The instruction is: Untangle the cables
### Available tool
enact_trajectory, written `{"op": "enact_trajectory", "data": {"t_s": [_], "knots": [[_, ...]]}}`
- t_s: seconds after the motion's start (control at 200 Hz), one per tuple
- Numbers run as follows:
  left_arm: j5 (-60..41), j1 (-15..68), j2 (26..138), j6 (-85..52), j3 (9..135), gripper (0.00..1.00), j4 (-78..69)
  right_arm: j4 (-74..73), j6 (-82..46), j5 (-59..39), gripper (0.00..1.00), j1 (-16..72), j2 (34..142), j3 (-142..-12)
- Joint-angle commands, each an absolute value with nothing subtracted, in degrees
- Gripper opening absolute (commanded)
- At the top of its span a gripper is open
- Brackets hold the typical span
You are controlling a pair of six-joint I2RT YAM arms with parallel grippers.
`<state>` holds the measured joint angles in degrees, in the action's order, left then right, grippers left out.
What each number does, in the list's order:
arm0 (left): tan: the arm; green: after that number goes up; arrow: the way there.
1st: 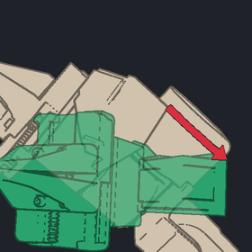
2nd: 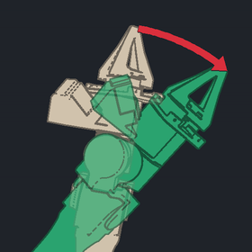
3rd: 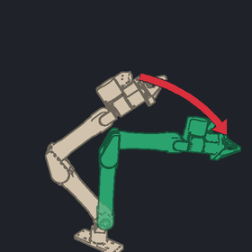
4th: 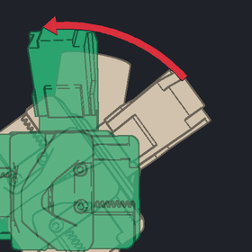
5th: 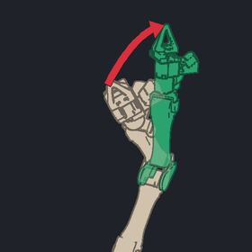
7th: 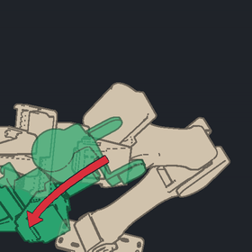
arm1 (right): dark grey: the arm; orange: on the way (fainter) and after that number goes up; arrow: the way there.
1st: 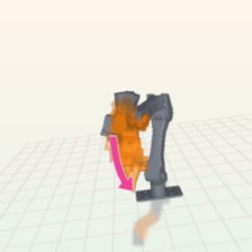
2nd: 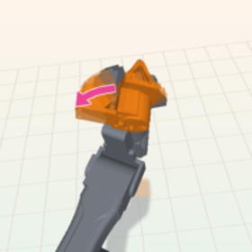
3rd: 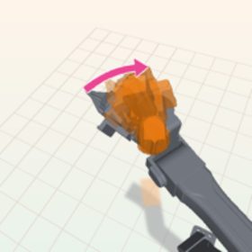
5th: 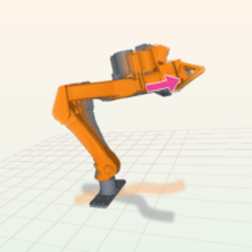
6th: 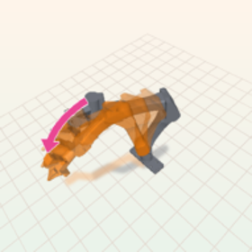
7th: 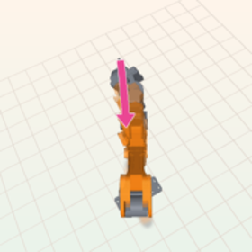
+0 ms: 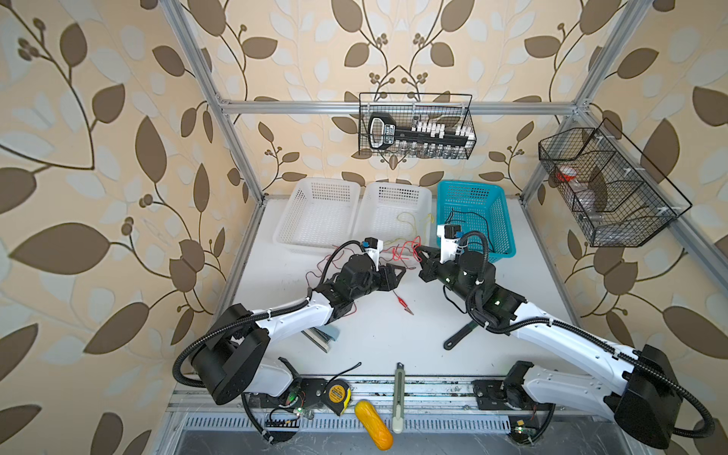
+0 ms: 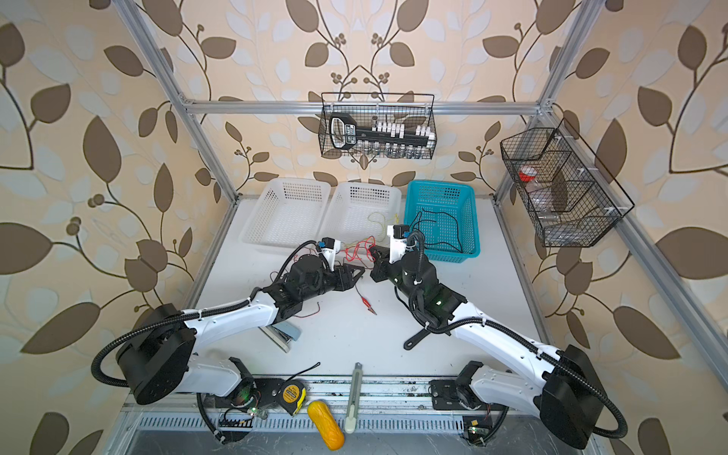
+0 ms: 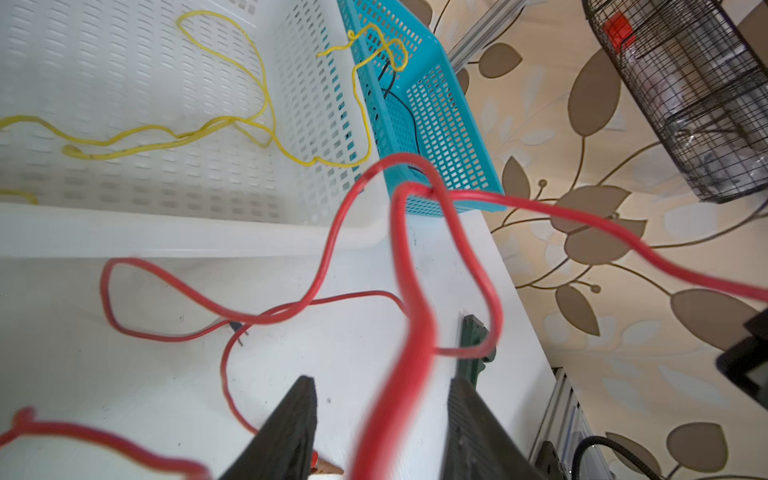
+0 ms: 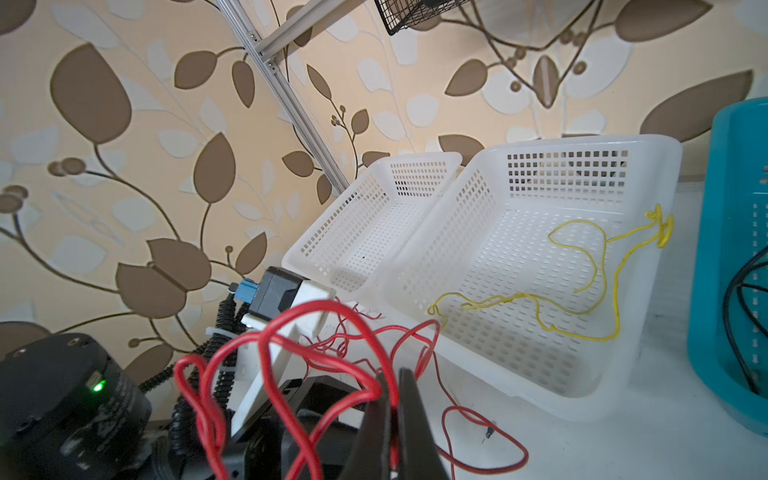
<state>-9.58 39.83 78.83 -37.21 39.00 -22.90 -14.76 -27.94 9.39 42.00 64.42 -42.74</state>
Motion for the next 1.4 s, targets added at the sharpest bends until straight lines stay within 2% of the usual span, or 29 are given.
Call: {"op": "enact_trajectory", "data": {"t_s": [0.0, 0.3, 0.655, 0.835, 0.935, 1.16, 1.399], "knots": [[-7.4, 40.19, 75.01, -35.16, 38.3, 0.58, -21.86, -13.43, -26.95, 11.6, 0.0, 42.21, 63.45, -44.25], [-8.03, 40.23, 75.13, -34.41, 40.2, 0.65, -24.93, -13.51, -27.83, 10.08, 0.0, 42.36, 64.63, -44.43], [-6.02, 40.17, 79.27, -37.26, 43.83, 0.6, -28.25, -14.65, -28.73, 8.13, 0.0, 43.23, 65.49, -43.7], [-3.61, 40.17, 79.96, -37.68, 44.64, 0.5, -28.12, -15.17, -29.01, 7.53, 0.0, 44.03, 65.55, -43.12], [-3.29, 40.17, 80.79, -38.12, 44.91, 0.37, -28.0, -15.29, -29.09, 7.3, 0.0, 44.16, 65.32, -42.98], [-4.59, 40.19, 81.66, -39.02, 45.21, 0.0, -26.8, -14.43, -28.39, 9.24, 0.0, 44.21, 65.18, -42.8], [-8.73, 40.19, 77.81, -35.41, 46.61, 0.0, -19.08, -12.48, -27.88, 13.83, 0.0, 43.28, 65.3, -41.88]]}}
